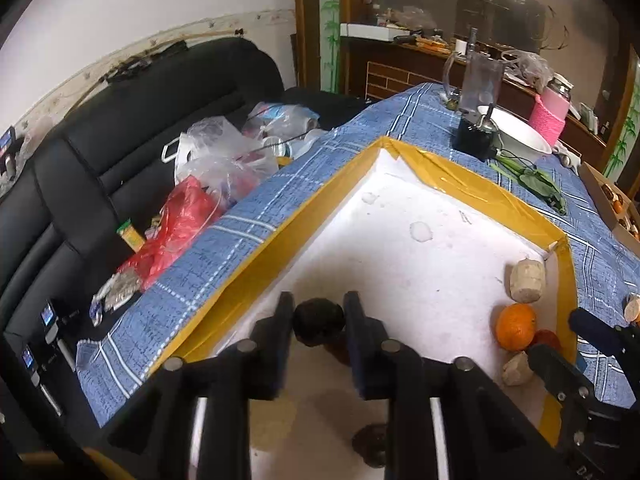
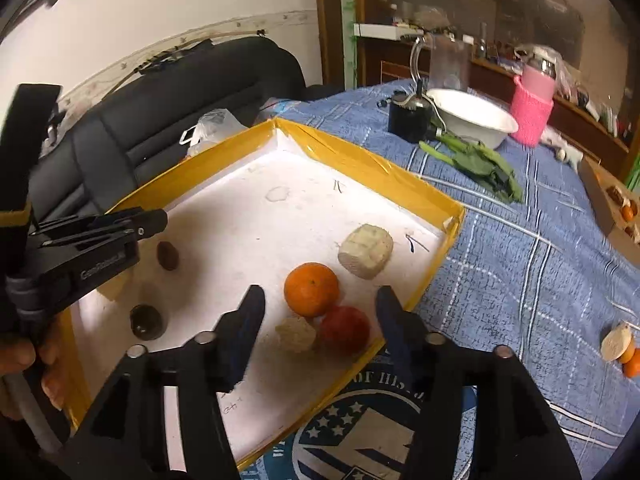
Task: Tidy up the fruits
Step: 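Open both tools to release the red fruit and plum into the tray, then grasp an orange with the right tool while the left tool grasps a tan cork block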
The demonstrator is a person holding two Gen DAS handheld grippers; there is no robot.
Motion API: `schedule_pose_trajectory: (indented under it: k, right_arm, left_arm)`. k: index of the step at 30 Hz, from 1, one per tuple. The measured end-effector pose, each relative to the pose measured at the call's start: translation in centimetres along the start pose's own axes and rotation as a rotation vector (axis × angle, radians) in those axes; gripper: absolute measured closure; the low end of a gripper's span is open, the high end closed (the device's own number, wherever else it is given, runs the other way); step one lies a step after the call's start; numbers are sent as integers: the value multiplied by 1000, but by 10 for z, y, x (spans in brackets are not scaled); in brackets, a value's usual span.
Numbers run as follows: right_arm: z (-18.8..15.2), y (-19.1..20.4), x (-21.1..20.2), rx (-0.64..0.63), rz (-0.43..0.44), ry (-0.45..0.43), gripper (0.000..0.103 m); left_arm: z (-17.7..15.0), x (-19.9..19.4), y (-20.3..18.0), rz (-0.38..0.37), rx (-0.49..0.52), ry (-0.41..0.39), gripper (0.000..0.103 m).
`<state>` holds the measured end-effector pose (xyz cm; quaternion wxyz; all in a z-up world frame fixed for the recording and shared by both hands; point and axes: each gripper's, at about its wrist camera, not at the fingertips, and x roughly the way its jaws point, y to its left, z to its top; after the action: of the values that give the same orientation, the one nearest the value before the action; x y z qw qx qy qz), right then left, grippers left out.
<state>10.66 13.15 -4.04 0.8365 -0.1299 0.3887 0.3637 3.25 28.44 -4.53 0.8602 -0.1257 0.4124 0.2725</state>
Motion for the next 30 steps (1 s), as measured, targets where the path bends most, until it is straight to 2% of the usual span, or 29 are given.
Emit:
schedule_pose_trajectory:
  k: [2, 3, 8, 10, 13, 17, 23, 26, 30]
  right_arm:
    - [-1, -3, -5, 15, 4, -8, 45]
    - [-2, -3, -8, 19, 3, -13, 42]
    - [-15, -17, -34, 81, 9, -52, 31]
    - [-22, -28, -43, 118, 7, -63, 21]
    - [-38, -48, -54, 187, -1, -43, 17]
    - [-72, -91, -73, 280, -67, -30, 8]
    - [-116, -170, -108, 423, -192, -47, 5]
    - [-138, -215, -125, 491, -288, -50, 5]
    - [-154, -263, -133, 555, -364, -36, 5]
  left_arm:
    - [0, -6, 5, 12, -27, -17, 27]
    - [-1, -10, 7, 19, -39, -37, 25]
    - [-5, -24, 11, 11, -44, -41, 22]
    - [-7, -29, 9, 11, -35, -42, 21]
    - [-12, -39, 5, -10, -46, -44, 18]
    - [-19, -52, -12, -59, -49, -59, 16]
    - [-30, -66, -77, -142, 66, -70, 14]
    - [-38, -67, -122, -189, 161, -65, 14]
    - [-50, -64, -184, -236, 304, -57, 14]
